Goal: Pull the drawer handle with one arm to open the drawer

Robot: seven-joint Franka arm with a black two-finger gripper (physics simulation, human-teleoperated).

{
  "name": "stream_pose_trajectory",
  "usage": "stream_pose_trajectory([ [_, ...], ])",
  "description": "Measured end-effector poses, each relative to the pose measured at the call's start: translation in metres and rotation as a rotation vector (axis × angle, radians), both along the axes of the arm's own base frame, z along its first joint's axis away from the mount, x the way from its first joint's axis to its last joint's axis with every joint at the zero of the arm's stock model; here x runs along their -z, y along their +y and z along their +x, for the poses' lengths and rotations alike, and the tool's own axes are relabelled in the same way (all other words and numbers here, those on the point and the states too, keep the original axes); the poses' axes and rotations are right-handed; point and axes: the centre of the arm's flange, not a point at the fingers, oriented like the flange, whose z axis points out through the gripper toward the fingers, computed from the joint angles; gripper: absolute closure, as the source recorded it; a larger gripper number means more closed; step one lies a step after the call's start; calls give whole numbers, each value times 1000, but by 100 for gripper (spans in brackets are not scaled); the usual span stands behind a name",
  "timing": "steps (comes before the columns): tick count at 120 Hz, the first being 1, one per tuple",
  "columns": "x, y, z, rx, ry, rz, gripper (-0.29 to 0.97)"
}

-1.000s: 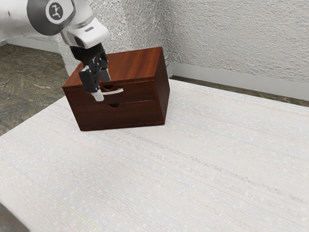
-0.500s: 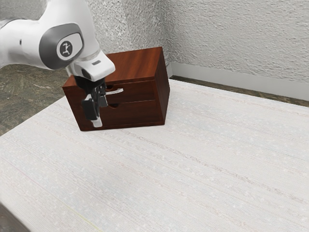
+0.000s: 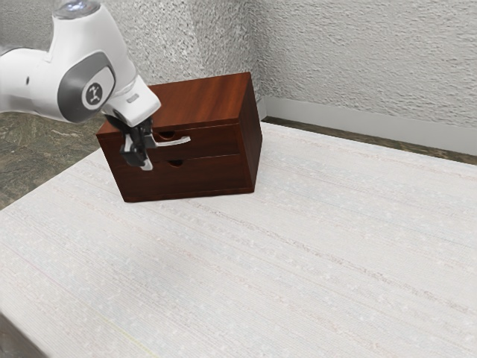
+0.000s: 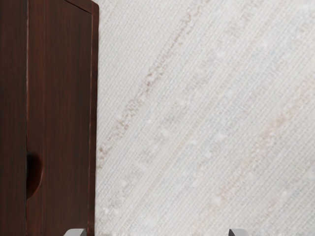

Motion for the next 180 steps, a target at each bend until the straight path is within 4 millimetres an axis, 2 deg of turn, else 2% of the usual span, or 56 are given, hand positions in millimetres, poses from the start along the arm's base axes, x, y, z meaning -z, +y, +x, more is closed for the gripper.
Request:
stream_pose_trajectory([
  [16,0,19,3,14,-37,56,37],
  [35,9,42,10,17,-52,84,38],
  [88,23,49,39,83,-127,55,41],
  [111,28,65,45,92,-137,64,42],
  [163,44,75,58,132,-148,49,43],
  [180,53,80,60,138,-145,46,47],
])
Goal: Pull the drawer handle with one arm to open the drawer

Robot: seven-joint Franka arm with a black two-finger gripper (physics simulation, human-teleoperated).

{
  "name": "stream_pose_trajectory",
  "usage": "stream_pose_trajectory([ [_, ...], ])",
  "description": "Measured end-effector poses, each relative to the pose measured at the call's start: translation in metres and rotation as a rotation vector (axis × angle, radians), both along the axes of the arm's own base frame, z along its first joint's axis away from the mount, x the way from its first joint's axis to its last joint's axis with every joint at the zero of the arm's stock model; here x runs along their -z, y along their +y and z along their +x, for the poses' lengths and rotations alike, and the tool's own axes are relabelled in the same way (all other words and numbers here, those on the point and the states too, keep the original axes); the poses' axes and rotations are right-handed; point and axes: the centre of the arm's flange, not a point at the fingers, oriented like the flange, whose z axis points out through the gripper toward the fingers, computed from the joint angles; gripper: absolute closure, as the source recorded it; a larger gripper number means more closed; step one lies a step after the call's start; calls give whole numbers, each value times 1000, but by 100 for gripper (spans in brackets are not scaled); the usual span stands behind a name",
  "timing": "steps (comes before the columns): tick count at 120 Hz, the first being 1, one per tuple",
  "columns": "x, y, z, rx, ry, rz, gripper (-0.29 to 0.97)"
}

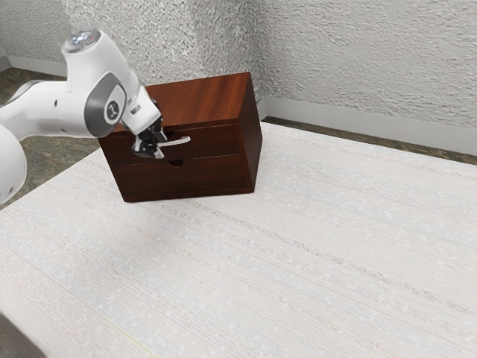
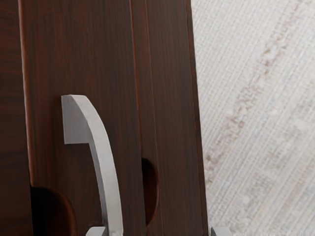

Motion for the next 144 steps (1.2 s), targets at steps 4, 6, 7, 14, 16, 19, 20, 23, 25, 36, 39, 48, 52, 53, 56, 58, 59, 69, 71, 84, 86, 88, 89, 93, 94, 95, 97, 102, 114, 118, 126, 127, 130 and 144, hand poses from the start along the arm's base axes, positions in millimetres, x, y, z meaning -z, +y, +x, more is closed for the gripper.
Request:
stream_pose_trajectory([
  [4,1,2,0,0,-1,0,48],
  [6,1,2,0,0,-2,-1,49],
  [7,1,3,0,0,-2,-1,50],
  [14,2,4,0,0,-6,-6,54],
  [16,2,5,0,0,-7,-8,56],
  [19,2,5,-1,1,-8,-9,59],
  [20,3,5,-1,2,-8,-10,60],
  [23,3,5,-1,3,-8,-12,62],
  [25,3,4,-2,4,-7,-13,63],
  [36,6,-2,-8,14,-3,-23,70],
  [39,7,-4,-9,17,-2,-25,71],
  [48,10,-10,-15,26,-1,-33,73],
  [52,8,-13,-19,30,-3,-35,74],
  [53,8,-14,-20,31,-4,-36,74],
  [56,7,-16,-23,34,-6,-37,75],
  [58,6,-18,-26,36,-7,-39,75],
  [59,6,-19,-27,37,-7,-40,75],
  [69,8,-24,-38,45,-5,-44,77],
  [71,9,-25,-40,46,-3,-44,77],
  [84,12,-35,-59,60,-4,-51,78],
  [86,12,-37,-62,62,-5,-52,78],
  [88,12,-39,-65,65,-6,-53,78],
  [89,12,-40,-67,66,-7,-53,78],
  [93,11,-44,-74,70,-12,-55,78],
  [94,11,-44,-76,71,-13,-56,79],
  [95,11,-45,-77,72,-14,-56,79],
  [97,11,-46,-80,74,-15,-57,79],
  [102,13,-49,-86,78,-16,-59,79],
  [114,14,-59,-102,96,-15,-52,75],
  [118,15,-61,-106,102,-15,-51,75],
  [126,15,-67,-116,111,-17,-50,75],
  [127,15,-67,-117,112,-17,-50,75],
  [130,15,-69,-121,115,-19,-51,74],
  [144,11,-80,-138,132,-32,-54,78],
])
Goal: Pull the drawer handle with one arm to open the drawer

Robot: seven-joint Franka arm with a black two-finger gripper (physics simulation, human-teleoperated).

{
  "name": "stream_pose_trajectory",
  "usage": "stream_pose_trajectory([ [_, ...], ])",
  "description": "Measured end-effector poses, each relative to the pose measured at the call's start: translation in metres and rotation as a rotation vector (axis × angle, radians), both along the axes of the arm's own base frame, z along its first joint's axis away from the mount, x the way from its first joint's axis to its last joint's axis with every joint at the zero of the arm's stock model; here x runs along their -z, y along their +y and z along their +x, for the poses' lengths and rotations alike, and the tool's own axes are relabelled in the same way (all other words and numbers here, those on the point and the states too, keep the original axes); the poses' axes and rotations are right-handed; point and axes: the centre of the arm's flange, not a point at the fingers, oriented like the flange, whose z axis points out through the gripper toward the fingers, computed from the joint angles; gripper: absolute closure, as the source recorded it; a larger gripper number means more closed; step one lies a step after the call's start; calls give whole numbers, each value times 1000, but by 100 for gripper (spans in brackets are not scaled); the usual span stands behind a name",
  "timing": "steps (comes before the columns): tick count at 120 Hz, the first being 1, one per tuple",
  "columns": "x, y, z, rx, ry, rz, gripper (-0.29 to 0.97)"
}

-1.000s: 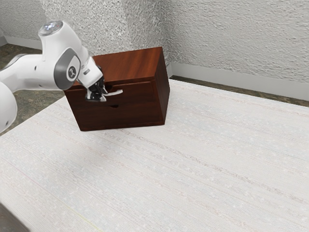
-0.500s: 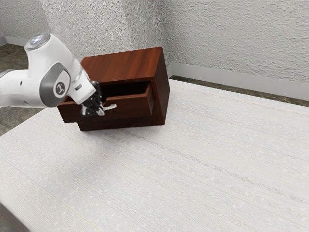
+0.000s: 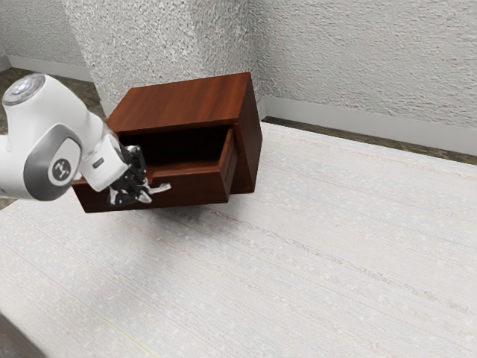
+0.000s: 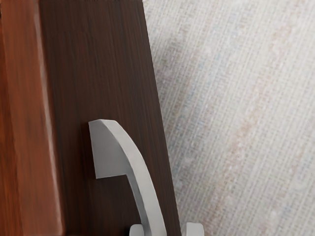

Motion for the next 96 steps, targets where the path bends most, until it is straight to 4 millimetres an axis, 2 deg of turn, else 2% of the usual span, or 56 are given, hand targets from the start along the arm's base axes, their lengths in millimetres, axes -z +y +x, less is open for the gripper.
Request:
stream_pose_trajectory([
  [24,0,-8,-26,10,-15,-8,79],
  [50,-1,-8,-31,13,-25,6,79],
  [73,-2,-8,-33,15,-16,2,65],
  [83,-15,-8,-40,15,-37,4,66],
  [96,-46,-8,-58,13,-70,5,57],
])
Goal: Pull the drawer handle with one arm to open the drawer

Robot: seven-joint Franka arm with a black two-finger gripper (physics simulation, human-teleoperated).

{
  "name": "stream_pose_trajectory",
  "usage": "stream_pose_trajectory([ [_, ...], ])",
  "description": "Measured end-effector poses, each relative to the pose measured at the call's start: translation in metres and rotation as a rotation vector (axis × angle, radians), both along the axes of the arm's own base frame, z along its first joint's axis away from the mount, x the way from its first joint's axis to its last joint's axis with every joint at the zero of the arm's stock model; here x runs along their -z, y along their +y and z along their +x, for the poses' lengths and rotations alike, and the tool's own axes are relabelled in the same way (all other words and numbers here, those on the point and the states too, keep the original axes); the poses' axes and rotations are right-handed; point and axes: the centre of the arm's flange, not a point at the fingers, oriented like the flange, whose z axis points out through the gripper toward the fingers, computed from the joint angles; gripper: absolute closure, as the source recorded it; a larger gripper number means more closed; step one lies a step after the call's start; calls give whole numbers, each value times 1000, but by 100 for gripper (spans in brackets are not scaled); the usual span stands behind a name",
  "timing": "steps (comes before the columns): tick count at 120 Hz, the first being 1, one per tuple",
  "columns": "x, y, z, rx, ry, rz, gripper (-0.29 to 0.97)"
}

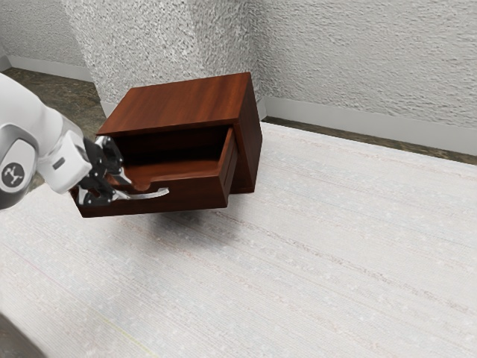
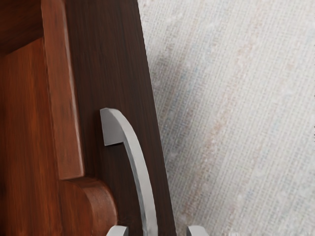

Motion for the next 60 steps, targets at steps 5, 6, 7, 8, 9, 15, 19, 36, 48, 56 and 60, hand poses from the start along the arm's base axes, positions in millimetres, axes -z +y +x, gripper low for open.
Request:
stream_pose_trajectory([
  [5,-13,1,-2,-1,-1,-1,53],
  [6,-16,1,-2,-1,0,-2,53],
  [7,-18,1,-2,-1,2,-3,52],
  [8,-21,1,-2,-1,4,-3,51],
  [9,-24,2,0,0,7,-4,51],
  [15,-45,-1,16,11,37,-4,45],
  [19,-62,-8,32,26,61,0,39],
  [36,-87,-37,83,56,254,-38,20],
  [48,-79,-62,84,35,395,-90,13],
  [56,-78,-76,79,18,458,-110,9],
  [60,-81,-82,75,9,474,-115,8],
])
